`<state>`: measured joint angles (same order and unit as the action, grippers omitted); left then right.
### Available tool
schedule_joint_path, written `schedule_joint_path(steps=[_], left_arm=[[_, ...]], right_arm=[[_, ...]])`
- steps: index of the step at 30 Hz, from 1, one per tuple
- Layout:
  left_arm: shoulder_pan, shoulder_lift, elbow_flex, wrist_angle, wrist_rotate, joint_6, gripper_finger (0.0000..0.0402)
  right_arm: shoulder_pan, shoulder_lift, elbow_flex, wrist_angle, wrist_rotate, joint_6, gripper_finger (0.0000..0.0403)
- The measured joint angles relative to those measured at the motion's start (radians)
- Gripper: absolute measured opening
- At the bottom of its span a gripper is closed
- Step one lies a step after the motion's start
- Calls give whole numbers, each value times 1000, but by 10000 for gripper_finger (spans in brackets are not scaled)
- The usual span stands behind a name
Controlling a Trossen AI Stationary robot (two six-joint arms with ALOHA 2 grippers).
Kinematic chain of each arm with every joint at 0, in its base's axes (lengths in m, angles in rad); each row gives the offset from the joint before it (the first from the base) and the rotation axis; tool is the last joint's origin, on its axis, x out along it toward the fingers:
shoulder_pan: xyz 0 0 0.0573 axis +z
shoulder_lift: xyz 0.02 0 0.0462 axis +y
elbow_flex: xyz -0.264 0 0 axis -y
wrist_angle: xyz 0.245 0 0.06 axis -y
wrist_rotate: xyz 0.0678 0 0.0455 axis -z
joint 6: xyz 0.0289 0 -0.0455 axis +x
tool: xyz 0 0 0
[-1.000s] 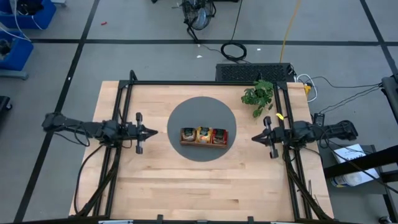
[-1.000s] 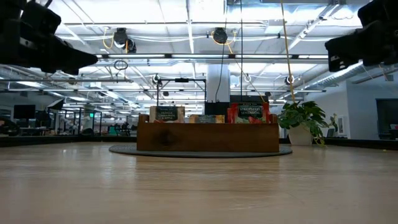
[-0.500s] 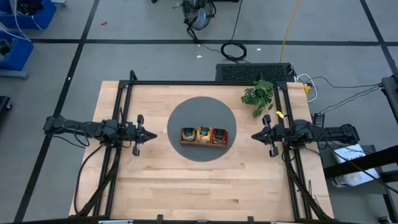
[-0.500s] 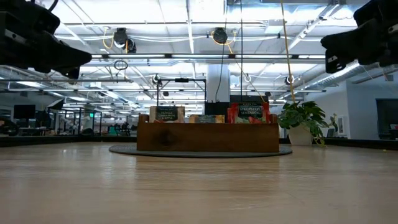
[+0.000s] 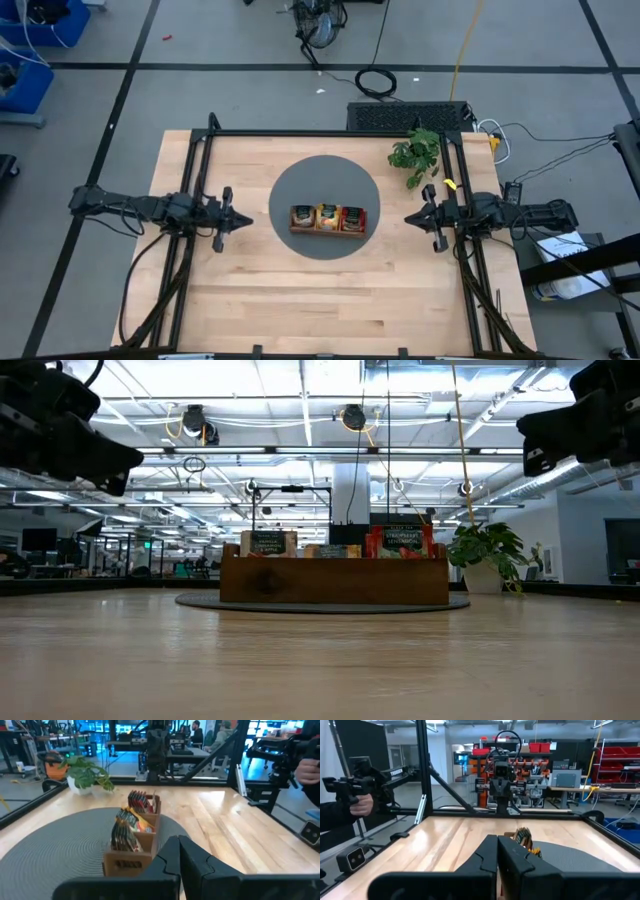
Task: Pick & Place Tea
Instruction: Return to Home Position
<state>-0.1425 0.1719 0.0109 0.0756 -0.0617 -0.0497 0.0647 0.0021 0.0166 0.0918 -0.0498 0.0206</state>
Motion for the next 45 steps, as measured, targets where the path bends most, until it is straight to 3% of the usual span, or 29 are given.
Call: schedule_joint_path(steps=[20,26,36,45], left_arm=[[0,0,2,-47,-26,2,16],[0,22,3,-57,-27,14,4],[0,108,3,-56,-43,-10,49],[0,117,1,-36,-44,-17,55]], right_arm=[[0,1,-2,-15,3,-28,0],[0,1,-2,-31,2,-29,0],[0,1,-2,-31,1,-32,0],[0,1,-2,-30,0,-32,0]])
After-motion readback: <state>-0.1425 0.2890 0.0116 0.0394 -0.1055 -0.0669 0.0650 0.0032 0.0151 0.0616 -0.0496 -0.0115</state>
